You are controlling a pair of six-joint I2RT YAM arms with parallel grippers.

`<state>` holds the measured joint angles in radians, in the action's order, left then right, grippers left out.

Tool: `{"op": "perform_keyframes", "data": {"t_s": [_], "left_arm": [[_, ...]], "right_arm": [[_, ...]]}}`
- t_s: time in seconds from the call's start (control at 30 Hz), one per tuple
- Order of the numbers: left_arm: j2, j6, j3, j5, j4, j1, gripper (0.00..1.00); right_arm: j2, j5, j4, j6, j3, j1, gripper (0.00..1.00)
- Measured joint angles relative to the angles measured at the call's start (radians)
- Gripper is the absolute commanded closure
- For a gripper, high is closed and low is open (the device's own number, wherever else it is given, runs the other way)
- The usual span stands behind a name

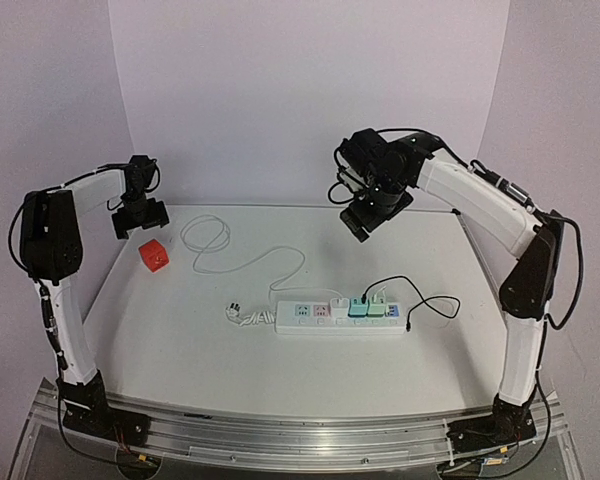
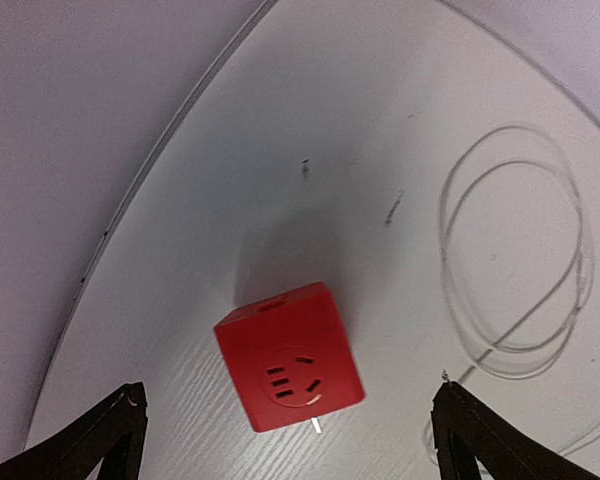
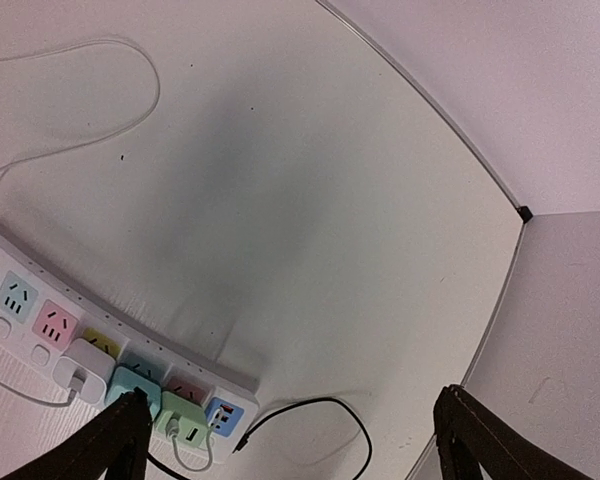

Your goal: Insert the plug

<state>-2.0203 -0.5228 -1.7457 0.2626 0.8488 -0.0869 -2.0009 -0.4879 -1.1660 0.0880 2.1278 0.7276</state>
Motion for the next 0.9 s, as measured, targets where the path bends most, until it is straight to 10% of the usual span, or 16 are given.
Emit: {"op": "perform_keyframes", "data": {"t_s": [0.53, 0.9], "left_arm": [[-0.136, -0.034, -0.007, -0.033, -0.032, 0.039, 0.02], [-0.191, -0.052, -0.007, -0.056, -0.073, 0.039, 0.48]], "right_arm": [[-0.001, 0.045, 0.0, -0.063, -0.026, 0.002, 0.08], [-0.001, 0.051, 0.0, -0.063, -0.032, 0.005, 0.08]]}}
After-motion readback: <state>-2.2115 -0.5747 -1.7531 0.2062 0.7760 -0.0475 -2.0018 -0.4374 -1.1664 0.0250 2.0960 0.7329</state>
